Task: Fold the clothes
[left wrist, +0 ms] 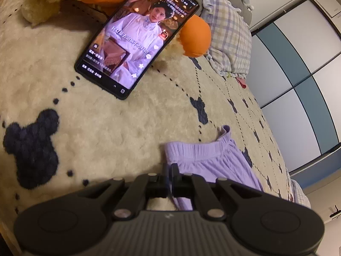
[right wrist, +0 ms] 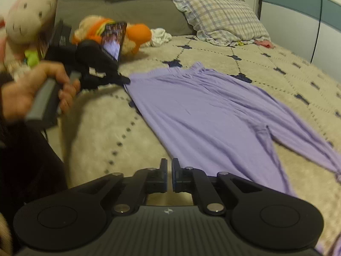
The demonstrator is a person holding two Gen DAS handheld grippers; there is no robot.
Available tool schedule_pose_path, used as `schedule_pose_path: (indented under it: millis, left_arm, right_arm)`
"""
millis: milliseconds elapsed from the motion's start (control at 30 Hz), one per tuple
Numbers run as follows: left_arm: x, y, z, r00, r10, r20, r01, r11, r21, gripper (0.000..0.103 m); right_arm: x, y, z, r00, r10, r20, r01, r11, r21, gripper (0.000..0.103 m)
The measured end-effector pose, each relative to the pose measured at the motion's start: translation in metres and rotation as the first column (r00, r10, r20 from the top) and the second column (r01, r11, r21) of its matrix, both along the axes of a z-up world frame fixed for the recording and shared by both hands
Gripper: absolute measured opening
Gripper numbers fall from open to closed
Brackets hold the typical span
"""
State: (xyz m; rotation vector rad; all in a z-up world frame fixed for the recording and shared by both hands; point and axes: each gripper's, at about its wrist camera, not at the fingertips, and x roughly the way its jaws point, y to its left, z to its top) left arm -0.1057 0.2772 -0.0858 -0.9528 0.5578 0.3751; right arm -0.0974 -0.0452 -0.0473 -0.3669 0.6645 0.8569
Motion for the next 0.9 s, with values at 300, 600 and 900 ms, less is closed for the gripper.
schedule_pose_path:
  millis: [300,600,900]
  left_arm:
    - [0.004,-0.003,0.0,1.0,-0.013,0.001,0.013,1.0,0.012,0.002]
    - [0.006,-0.004,-0.001,1.0,-0.023,-0.008,0.023,1.0,0.019,0.002]
    - [0.006,-0.005,-0.001,1.0,-0.024,-0.011,0.024,0.999,0.022,0.002]
  right_arm:
    - [0.008,0.002,-0.012,0.999,-0.011,0.04,0.014,0.997,-0.08,0.018]
    - [0.014,0.009,-0.017,0.995,-0.004,0.103,0.015,0.995,-0.104,0.023]
    - [0.02,0.019,-0.015,0.991,0.014,0.136,0.001,0.994,-0.113,0.017]
